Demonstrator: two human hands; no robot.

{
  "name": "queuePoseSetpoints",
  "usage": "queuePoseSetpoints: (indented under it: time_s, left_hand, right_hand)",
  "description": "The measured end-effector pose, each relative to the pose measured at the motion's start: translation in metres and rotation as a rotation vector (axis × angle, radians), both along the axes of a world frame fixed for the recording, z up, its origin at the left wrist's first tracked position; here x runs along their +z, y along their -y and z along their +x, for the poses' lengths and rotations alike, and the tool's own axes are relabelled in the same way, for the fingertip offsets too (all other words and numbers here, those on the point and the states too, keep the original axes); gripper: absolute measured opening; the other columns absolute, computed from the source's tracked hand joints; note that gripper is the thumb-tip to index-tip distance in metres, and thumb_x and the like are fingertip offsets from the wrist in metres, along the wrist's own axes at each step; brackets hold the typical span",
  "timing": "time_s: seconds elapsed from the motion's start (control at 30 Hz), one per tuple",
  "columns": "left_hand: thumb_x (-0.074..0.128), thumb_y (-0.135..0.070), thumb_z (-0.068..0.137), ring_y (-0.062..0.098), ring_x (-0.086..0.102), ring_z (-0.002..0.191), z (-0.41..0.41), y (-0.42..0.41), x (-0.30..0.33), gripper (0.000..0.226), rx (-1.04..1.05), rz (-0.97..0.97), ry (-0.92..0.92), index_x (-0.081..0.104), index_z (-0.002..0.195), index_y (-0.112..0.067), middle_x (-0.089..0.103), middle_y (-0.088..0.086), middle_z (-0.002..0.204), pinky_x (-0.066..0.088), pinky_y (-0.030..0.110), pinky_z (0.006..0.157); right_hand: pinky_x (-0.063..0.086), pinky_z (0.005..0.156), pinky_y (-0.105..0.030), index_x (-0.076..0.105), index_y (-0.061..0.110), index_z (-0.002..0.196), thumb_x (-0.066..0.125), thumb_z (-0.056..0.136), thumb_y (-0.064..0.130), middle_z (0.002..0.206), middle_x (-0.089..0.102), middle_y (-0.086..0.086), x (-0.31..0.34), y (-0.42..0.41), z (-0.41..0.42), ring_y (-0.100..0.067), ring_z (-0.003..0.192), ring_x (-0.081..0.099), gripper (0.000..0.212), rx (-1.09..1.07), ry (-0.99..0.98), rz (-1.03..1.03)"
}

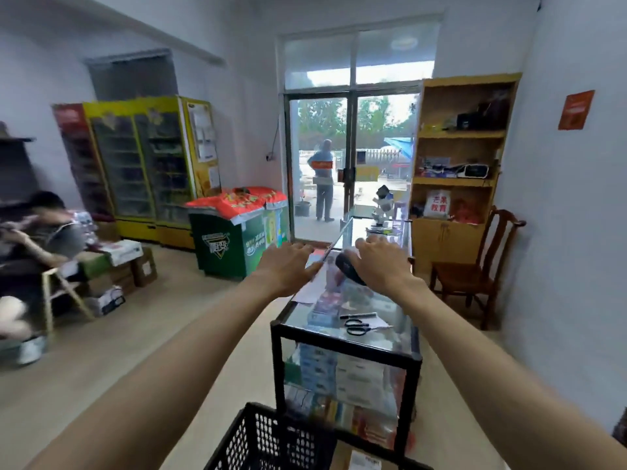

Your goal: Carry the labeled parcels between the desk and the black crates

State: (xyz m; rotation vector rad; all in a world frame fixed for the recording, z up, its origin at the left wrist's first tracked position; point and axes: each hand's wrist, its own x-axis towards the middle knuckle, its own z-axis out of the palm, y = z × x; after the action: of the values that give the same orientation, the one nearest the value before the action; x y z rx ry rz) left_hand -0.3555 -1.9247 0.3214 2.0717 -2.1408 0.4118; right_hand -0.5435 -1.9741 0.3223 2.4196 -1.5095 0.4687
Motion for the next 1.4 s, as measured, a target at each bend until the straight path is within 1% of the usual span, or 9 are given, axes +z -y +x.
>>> queuePoseSetpoints:
  time_s: [0.17, 0.37, 0.5, 0.6, 0.73, 0.8, 1.0, 1.17, 1.4]
  left_hand:
    - [0.030, -0.055, 0.106, 0.030, 0.056, 0.123, 0.076, -0.053, 0.024, 0.052, 0.230, -0.059, -0.001, 0.051, 0.139, -0.020, 0.061, 0.010, 0.135, 0.044, 0.044, 0.098]
    - [0.031, -0.055, 0.105, 0.031, 0.056, 0.125, 0.184, -0.175, 0.039, 0.051, 0.525, -0.113, -0.051, 0.054, 0.138, -0.023, 0.062, 0.008, 0.136, 0.044, 0.047, 0.099]
    - [0.030, -0.051, 0.107, 0.031, 0.052, 0.128, 0.252, -0.281, 0.046, 0.051, 0.739, -0.093, -0.046, 0.050, 0.143, -0.021, 0.060, 0.010, 0.137, 0.041, 0.045, 0.102]
    - [0.029, -0.052, 0.107, 0.029, 0.052, 0.128, 0.299, -0.373, 0.052, 0.051, 0.902, -0.107, -0.046, 0.051, 0.139, -0.019, 0.061, 0.008, 0.135, 0.041, 0.044, 0.101]
    - [0.030, -0.054, 0.106, 0.030, 0.057, 0.123, 0.345, -0.496, 0.061, 0.051, 1.096, -0.147, -0.034, 0.054, 0.135, -0.021, 0.063, 0.007, 0.132, 0.046, 0.044, 0.095]
    - [0.030, -0.054, 0.106, 0.029, 0.059, 0.119, 0.359, -0.553, 0.065, 0.051, 1.181, -0.159, -0.022, 0.054, 0.137, -0.021, 0.065, 0.007, 0.129, 0.047, 0.043, 0.093]
    - [0.029, -0.051, 0.108, 0.029, 0.058, 0.119, 0.369, -0.708, 0.050, 0.050, 1.421, -0.185, -0.015, 0.054, 0.137, -0.019, 0.066, 0.006, 0.127, 0.046, 0.043, 0.094]
    - [0.031, -0.051, 0.108, 0.029, 0.056, 0.124, 0.351, -0.831, 0.035, 0.051, 1.633, -0.199, -0.076, 0.051, 0.142, -0.019, 0.060, 0.005, 0.136, 0.045, 0.044, 0.099]
    - [0.032, -0.053, 0.107, 0.028, 0.054, 0.127, 0.319, -0.957, 0.021, 0.052, 1.942, -0.230, -0.038, 0.051, 0.142, -0.020, 0.057, 0.006, 0.141, 0.041, 0.045, 0.103]
  right_hand:
    - [0.045, 0.092, -0.045, 0.055, 0.017, 0.134, 0.024, 0.106, 0.037, 0.123, 0.056, -0.015, 0.015, -0.012, 0.082, -0.037, 0.115, 0.054, 0.047, 0.181, -0.029, -0.063]
    - [0.051, 0.090, -0.046, 0.059, 0.012, 0.118, 0.033, 0.107, 0.037, 0.116, 0.059, -0.011, 0.034, -0.081, 0.224, -0.031, 0.109, 0.058, 0.037, 0.514, 0.013, -0.134]
    - [0.050, 0.090, -0.044, 0.061, 0.016, 0.117, 0.040, 0.106, 0.030, 0.117, 0.060, -0.010, 0.043, -0.155, 0.326, -0.032, 0.111, 0.059, 0.027, 0.712, 0.034, -0.188]
    - [0.052, 0.088, -0.044, 0.061, 0.018, 0.119, 0.037, 0.105, 0.031, 0.114, 0.060, -0.008, 0.050, -0.225, 0.398, -0.032, 0.109, 0.059, 0.031, 0.866, 0.025, -0.205]
    - [0.046, 0.087, -0.044, 0.061, 0.012, 0.109, 0.036, 0.105, 0.038, 0.114, 0.061, -0.011, 0.055, -0.329, 0.481, -0.035, 0.111, 0.058, 0.037, 1.077, 0.121, -0.092]
    - [0.048, 0.088, -0.044, 0.062, 0.013, 0.106, 0.034, 0.104, 0.042, 0.111, 0.061, -0.010, 0.055, -0.384, 0.514, -0.035, 0.110, 0.058, 0.040, 1.178, 0.151, -0.071]
    - [0.045, 0.088, -0.042, 0.063, 0.011, 0.112, 0.035, 0.105, 0.041, 0.118, 0.062, -0.013, 0.042, -0.544, 0.585, -0.034, 0.112, 0.058, 0.041, 1.453, 0.190, -0.043]
    - [0.043, 0.087, -0.043, 0.060, 0.009, 0.104, 0.034, 0.107, 0.040, 0.115, 0.061, -0.014, 0.034, -0.674, 0.613, -0.037, 0.110, 0.057, 0.041, 1.678, 0.144, -0.018]
    - [0.045, 0.087, -0.044, 0.061, 0.009, 0.104, 0.034, 0.106, 0.039, 0.113, 0.062, -0.012, 0.024, -0.833, 0.631, -0.033, 0.105, 0.058, 0.041, 1.986, 0.131, 0.033]
